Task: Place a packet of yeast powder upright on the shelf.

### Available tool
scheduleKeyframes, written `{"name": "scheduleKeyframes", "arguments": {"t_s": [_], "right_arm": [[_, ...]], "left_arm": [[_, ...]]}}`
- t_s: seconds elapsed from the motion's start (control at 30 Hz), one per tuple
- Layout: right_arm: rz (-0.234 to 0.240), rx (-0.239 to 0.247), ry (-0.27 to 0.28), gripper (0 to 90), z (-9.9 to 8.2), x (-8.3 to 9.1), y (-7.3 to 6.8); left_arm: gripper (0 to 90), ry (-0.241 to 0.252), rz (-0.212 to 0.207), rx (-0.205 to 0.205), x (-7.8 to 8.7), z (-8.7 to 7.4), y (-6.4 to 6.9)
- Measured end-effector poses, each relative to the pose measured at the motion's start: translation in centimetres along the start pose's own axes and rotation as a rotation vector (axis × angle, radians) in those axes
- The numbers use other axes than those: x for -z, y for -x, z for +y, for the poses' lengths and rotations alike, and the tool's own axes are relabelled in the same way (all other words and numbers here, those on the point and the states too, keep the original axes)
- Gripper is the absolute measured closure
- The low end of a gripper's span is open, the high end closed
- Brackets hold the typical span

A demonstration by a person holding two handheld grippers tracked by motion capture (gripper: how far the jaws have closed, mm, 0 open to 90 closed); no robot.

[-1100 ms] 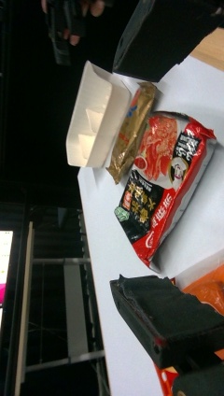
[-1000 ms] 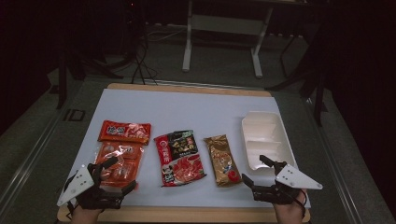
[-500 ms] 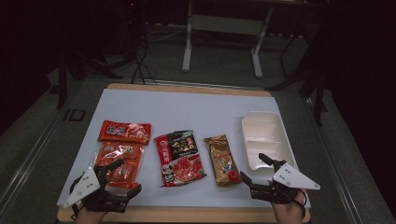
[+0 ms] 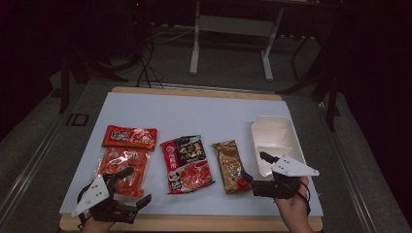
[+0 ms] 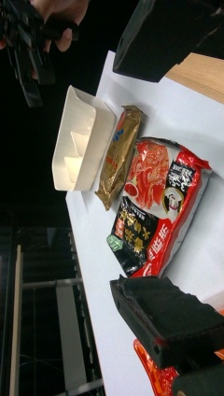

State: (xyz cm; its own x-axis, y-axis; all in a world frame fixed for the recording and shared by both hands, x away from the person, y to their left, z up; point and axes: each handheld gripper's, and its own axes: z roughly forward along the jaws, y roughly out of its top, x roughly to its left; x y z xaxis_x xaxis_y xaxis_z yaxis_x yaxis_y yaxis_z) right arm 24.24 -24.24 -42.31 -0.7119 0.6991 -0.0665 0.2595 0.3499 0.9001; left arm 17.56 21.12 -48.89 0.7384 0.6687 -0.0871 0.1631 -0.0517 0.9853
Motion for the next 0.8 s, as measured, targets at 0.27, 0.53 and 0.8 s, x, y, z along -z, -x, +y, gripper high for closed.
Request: {"name": "scheduleKeyframes", "arguments": {"t_s": [0.27,0.53,0.8], "right_arm": [[0.003,-0.028,-0.033,12.2,1.1,-1.8,0.6],[0.029,-0.055,-0.113,11.4,1.9,-4.5,1.8],[0.023,-0.104,-0.209,8.7,2.5,-7.5,2.5]], "left_arm": [[1.1,-0.006,0.004,0.010,-0.1,-0.1,-0.2],[1.1,-0.014,0.019,0.000,-0.2,-0.2,-0.1],[1.0,-0.006,0.041,-0.002,-0.1,-0.2,-0.2]]}}
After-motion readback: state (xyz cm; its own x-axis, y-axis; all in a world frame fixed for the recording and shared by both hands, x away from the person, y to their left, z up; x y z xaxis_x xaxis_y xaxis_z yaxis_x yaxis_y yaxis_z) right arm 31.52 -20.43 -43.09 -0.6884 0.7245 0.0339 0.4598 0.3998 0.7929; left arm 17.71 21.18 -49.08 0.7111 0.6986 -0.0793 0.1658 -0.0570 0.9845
